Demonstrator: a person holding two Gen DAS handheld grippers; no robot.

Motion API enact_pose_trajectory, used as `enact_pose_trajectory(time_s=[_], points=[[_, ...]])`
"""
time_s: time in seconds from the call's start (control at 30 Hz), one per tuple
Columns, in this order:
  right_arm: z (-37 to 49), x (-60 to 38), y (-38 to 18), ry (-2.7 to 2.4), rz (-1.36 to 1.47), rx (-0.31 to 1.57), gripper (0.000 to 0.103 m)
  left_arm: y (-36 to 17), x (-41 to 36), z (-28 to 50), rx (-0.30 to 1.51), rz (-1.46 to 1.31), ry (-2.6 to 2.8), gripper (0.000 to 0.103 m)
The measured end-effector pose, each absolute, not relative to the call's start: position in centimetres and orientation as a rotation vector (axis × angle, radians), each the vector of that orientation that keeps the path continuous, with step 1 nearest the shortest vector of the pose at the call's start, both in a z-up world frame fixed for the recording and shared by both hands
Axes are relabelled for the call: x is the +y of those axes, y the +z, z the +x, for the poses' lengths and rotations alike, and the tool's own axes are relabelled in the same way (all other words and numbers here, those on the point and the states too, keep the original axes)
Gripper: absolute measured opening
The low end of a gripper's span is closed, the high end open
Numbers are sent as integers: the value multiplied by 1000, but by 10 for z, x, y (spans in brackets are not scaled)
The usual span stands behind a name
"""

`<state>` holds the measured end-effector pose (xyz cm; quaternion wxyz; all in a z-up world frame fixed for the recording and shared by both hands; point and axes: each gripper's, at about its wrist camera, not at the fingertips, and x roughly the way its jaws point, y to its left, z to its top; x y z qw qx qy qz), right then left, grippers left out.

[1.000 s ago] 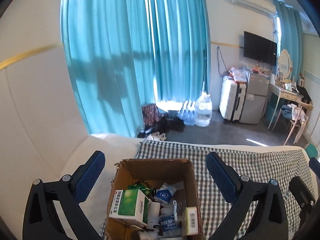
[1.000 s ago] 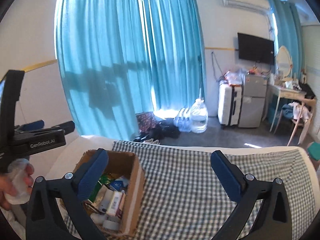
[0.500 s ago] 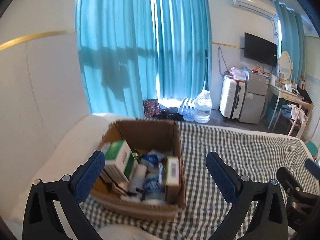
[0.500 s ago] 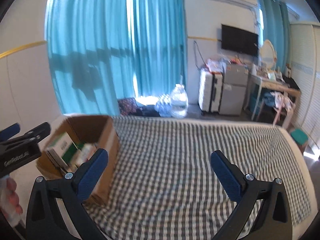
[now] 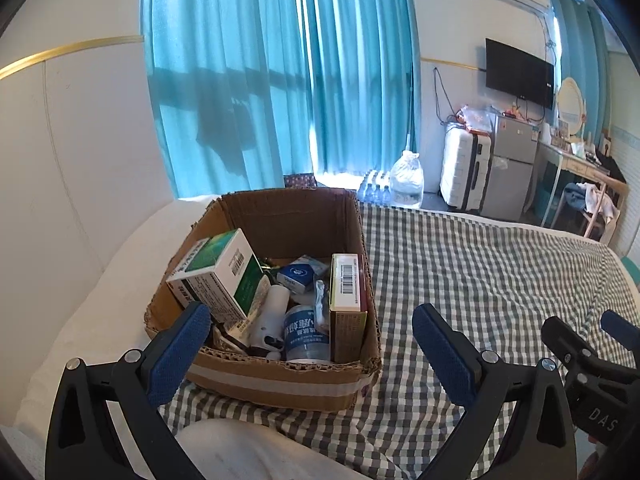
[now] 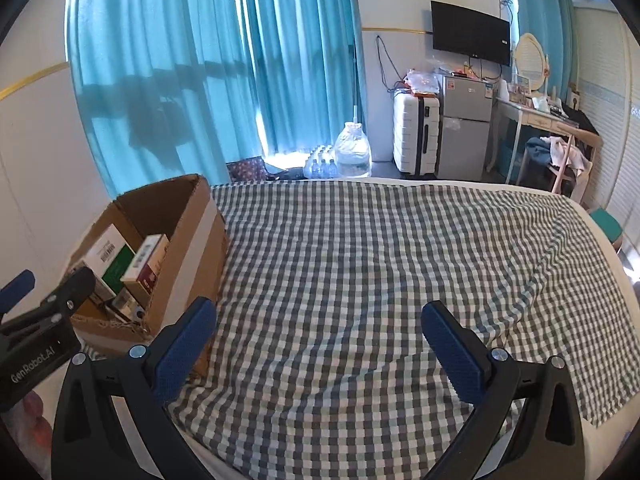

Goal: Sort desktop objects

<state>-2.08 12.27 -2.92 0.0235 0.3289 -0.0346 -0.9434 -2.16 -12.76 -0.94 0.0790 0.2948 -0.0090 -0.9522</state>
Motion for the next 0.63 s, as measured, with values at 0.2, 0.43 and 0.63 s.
enact_pose_trajectory(time_s=[0.2, 0.43, 0.63], points=[[-22, 119, -30, -2906, 1035, -108, 103, -17, -127, -24, -50, 919, -2839, 103], [-21, 114, -32, -2896, 1043, -84, 103, -23, -131, -28, -47, 958, -2792, 103], [-21, 113, -33, -2897, 1052, -75, 103, -25, -139, -27, 38, 1005, -2744, 103]])
